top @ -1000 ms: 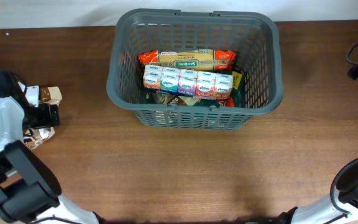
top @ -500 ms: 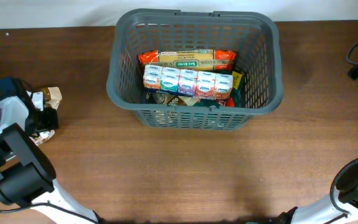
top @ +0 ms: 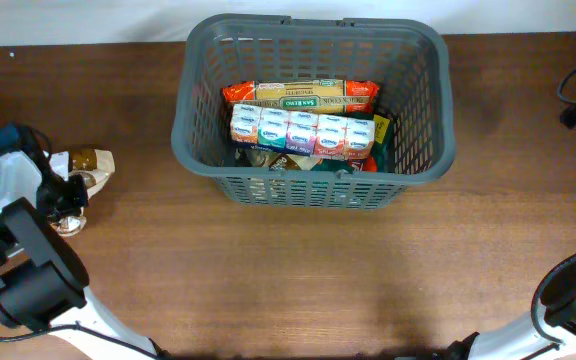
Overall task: Pack container
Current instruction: 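Lower the left gripper onto the clear rice bag and grasp it, then lift the rice bag with the left gripper and drop it into the basket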
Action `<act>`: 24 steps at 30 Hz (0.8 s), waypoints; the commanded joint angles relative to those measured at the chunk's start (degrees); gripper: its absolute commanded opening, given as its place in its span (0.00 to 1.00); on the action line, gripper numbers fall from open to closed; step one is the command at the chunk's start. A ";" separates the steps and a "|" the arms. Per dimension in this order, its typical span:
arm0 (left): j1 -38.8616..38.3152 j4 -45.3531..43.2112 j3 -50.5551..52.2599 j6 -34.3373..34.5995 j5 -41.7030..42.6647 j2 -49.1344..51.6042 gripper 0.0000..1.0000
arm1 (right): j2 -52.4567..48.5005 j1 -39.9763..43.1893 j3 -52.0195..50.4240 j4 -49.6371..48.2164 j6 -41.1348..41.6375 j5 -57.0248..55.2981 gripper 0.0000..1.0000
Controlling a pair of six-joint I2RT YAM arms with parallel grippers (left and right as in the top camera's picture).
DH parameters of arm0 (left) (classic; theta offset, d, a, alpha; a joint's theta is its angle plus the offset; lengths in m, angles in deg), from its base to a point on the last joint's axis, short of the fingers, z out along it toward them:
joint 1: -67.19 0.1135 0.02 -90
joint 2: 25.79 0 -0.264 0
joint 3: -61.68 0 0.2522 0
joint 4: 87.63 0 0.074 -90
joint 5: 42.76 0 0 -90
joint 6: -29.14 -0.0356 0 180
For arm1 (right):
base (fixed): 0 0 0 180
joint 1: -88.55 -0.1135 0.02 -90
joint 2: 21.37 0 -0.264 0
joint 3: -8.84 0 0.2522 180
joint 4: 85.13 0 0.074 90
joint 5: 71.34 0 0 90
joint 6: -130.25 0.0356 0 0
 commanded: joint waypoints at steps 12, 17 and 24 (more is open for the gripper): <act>-8.59 20.85 -58.36 -6.67 17.49 -7.10 0.02 | 0.31 -0.17 -0.13 -0.02 0.28 0.31 0.99; -22.49 20.48 -71.95 -18.95 22.53 -8.44 0.02 | 0.31 -0.17 -0.13 -0.02 0.28 0.33 0.99; -44.70 24.28 -67.82 -41.16 20.41 -5.22 0.02 | 0.31 -0.17 -0.13 -0.02 0.31 0.31 0.99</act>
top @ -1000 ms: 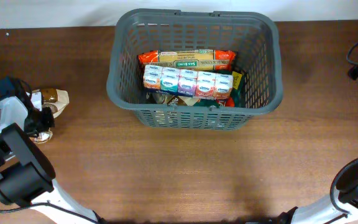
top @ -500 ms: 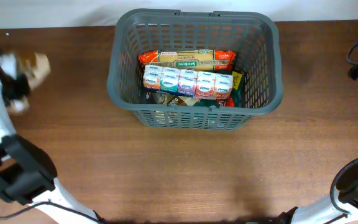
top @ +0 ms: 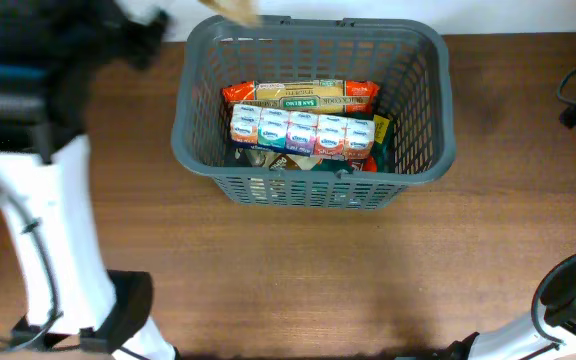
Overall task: Pack container
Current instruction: 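Lift the rice bag with the left gripper and drop it into the basket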
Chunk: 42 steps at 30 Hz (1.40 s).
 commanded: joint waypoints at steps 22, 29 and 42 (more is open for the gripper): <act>-16.00 -0.42 6.08 -6.75 -14.34 21.97 0.99 | 0.31 -0.17 -0.13 -0.02 0.31 0.33 0.99; -13.33 3.96 -8.59 6.58 -21.94 15.67 0.99 | 0.31 -0.17 -0.13 -0.02 0.33 0.33 0.99; 7.65 17.92 -13.09 23.41 -21.77 5.14 0.99 | 0.31 -0.17 -0.13 -0.02 0.33 0.33 0.99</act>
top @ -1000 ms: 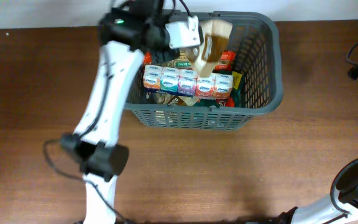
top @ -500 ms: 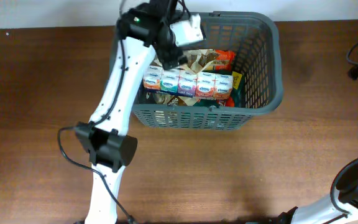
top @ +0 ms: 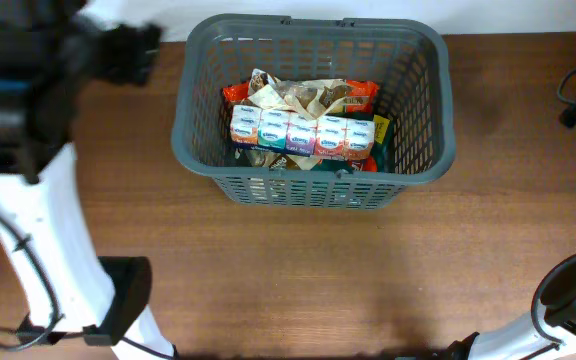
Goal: Pack container
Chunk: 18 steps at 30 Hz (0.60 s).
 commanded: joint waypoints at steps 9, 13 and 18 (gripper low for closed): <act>14.82 5.90 0.76 4.07 -0.20 1.49 0.99 | 0.31 -0.17 -0.13 -0.04 0.28 0.31 0.99; 15.30 5.90 0.76 4.07 -0.20 1.49 0.99 | 0.31 -0.17 -0.13 -0.04 0.26 0.31 0.99; 15.30 5.90 0.76 4.07 -0.20 1.49 0.99 | 0.31 -0.17 -0.13 -0.04 0.26 0.31 0.99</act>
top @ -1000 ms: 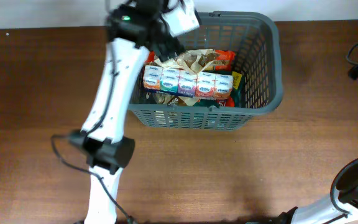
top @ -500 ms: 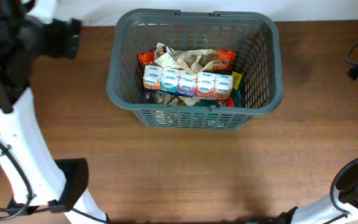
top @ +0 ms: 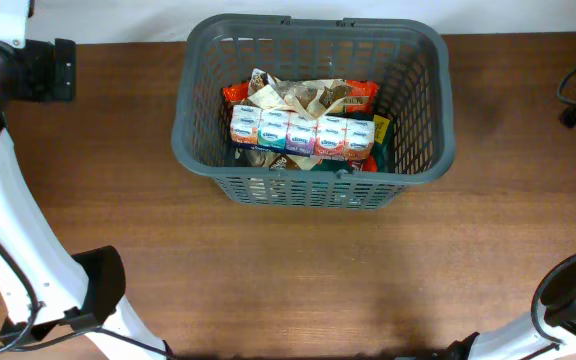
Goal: Pack container
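Observation:
A grey plastic basket [top: 313, 160] stands at the back middle of the table. Inside it a row of small white cartons [top: 301, 133] lies along the front. Behind them a crinkled brown-and-white bag [top: 298, 95] rests on top of an orange packet [top: 236, 93] and other packs. My left arm is raised at the far left, well clear of the basket. Its black end [top: 56, 68] points toward the basket, and whether the fingers are open does not show. Of the right arm only a white link [top: 573, 295] shows at the bottom right; its gripper is out of view.
Brown wooden table [top: 268, 280] all around the basket. A black cable and plug lie at the right edge. The left arm's white links [top: 13, 230] run down the left side to its base at the bottom left.
My left arm has drawn back to the left, further from the basket. The brown-and-white bag lies where it did, on the packs at the back of the basket.
My left gripper was first down on the table at the far left by the brown-and-white bag. Then the arm was raised with the bag over the basket's back left rim. Later the bag lay inside the basket and the arm was beside it; now the arm is further left.

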Action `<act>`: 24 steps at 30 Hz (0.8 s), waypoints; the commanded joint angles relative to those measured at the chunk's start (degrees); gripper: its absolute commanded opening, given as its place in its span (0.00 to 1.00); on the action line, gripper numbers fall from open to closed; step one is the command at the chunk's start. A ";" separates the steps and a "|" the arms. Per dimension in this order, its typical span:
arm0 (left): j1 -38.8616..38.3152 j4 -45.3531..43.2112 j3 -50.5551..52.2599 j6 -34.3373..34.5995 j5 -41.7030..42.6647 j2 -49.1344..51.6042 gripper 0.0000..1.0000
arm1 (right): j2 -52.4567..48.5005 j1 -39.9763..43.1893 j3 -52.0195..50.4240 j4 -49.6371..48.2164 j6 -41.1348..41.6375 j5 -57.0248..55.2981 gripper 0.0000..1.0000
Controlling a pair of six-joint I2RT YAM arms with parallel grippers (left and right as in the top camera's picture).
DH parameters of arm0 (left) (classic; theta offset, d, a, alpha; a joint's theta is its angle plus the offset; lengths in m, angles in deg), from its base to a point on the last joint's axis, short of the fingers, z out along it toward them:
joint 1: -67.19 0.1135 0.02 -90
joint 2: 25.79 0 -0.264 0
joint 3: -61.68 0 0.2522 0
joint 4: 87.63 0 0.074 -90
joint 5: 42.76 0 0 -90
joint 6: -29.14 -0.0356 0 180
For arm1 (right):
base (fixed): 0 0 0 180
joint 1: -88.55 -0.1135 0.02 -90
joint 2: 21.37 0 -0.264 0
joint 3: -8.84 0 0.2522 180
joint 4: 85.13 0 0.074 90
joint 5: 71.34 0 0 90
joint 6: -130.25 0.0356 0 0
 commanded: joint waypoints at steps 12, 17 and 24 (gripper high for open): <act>0.24 0.07 0.04 1.01 0.15 -0.09 0.99 | 3.04 -1.36 -0.13 -0.02 0.28 0.31 0.99; 0.24 0.07 0.07 1.01 0.17 -0.09 0.99 | 12.35 -5.40 -0.13 -0.02 0.28 0.28 0.99; 0.24 0.07 0.07 1.01 0.15 -0.09 0.99 | 26.29 -21.42 -0.13 -0.02 0.28 0.31 0.99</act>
